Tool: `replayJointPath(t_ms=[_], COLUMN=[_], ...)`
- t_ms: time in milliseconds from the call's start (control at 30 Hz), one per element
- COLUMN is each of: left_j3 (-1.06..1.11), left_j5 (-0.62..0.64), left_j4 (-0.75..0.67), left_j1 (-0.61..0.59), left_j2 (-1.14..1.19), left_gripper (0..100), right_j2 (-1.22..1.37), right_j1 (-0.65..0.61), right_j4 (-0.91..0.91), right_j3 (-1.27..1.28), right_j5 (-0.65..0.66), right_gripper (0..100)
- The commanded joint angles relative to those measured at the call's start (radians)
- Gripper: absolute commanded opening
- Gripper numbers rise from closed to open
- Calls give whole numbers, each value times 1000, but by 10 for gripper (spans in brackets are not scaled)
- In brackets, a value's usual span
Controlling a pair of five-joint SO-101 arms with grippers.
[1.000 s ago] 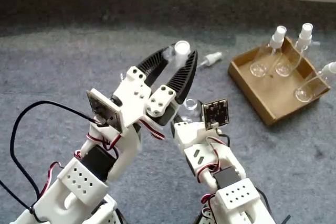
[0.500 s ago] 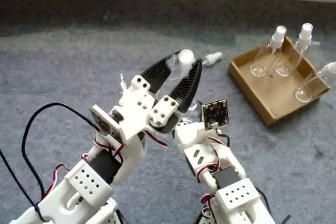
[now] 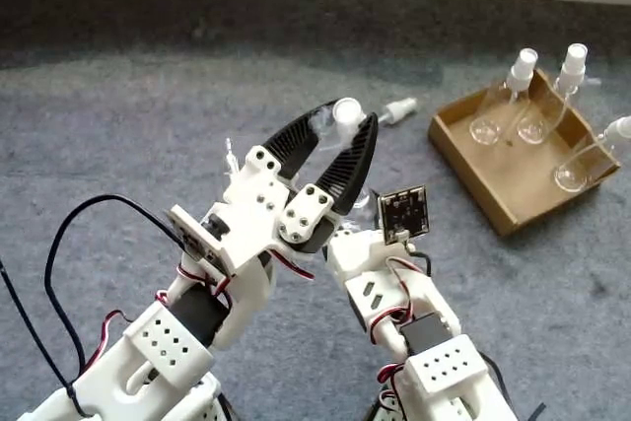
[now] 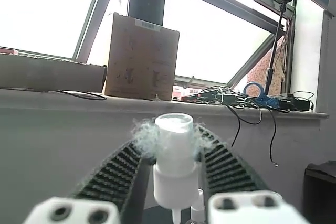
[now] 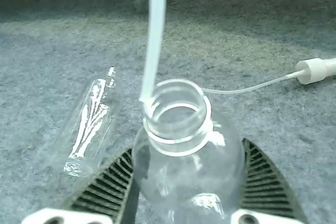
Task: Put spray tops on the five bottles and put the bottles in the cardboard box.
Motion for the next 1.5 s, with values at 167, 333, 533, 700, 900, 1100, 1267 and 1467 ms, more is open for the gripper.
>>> replayJointPath(t_ms=[167, 333, 533, 700, 900, 1100, 1267, 1467], left_j3=[-76, -74, -64, 13, 99, 99, 76, 27], left_j5=[8, 8, 9, 11, 11, 11, 11, 12], left_j4=[-5, 35, 112, 149, 147, 150, 157, 252], left_j1=[2, 2, 2, 10, 2, 2, 2, -13], left_j2=[-16, -16, -16, -16, -18, -18, -16, -15], left_gripper=[6, 6, 6, 6, 6, 6, 6, 6], right_j2=[2, 2, 2, 2, 2, 2, 2, 1], right_j1=[-10, -10, -10, -10, -10, -5, -5, -4], right_j4=[-24, -24, -24, -24, -24, -24, -24, -25], right_j3=[-4, -4, -4, -4, -4, -4, -2, -1], right_j5=[-2, -2, -2, -2, 69, 114, 110, 110], right_gripper=[213, 213, 213, 213, 213, 213, 213, 213])
